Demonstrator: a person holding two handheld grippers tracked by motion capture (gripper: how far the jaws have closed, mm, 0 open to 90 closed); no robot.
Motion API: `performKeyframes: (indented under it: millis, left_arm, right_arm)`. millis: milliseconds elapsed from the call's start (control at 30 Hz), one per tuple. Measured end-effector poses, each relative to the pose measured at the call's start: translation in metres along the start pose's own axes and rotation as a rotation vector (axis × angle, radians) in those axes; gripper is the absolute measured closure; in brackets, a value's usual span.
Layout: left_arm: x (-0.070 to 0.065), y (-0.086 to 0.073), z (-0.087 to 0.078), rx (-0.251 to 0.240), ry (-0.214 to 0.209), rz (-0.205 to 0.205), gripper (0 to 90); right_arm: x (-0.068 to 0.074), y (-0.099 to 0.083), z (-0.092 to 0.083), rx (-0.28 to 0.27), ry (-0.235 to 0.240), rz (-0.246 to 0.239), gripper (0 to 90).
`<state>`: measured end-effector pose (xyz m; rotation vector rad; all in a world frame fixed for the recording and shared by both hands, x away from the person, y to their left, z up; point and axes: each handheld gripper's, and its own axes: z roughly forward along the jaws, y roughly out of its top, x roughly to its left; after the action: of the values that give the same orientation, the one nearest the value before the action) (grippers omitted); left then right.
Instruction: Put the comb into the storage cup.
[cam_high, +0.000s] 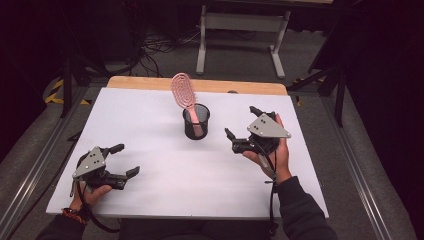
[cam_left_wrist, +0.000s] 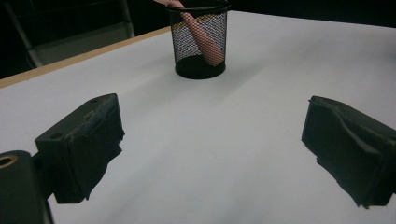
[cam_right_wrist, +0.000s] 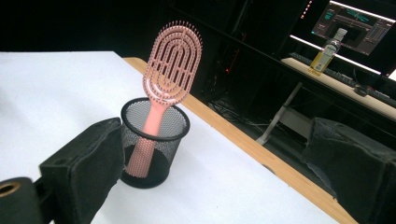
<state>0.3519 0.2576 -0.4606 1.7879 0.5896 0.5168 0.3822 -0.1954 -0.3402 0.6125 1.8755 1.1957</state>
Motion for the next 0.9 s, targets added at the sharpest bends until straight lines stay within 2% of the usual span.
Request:
performKeyframes:
  millis: [167, 900]
  left_arm:
    - [-0.001, 0.0, 0.0, -0.003, -0.004, -0.003, 6.4]
    - [-0.002, 0.0, 0.001, 0.014, -0.008, 0.002, 6.3]
  right_arm:
    - [0.001, -0.006, -0.005, 0.005, -0.003, 0.013, 5.6]
    - [0.016, -0.03, -0.023, 0.039, -0.006, -0.025, 6.2]
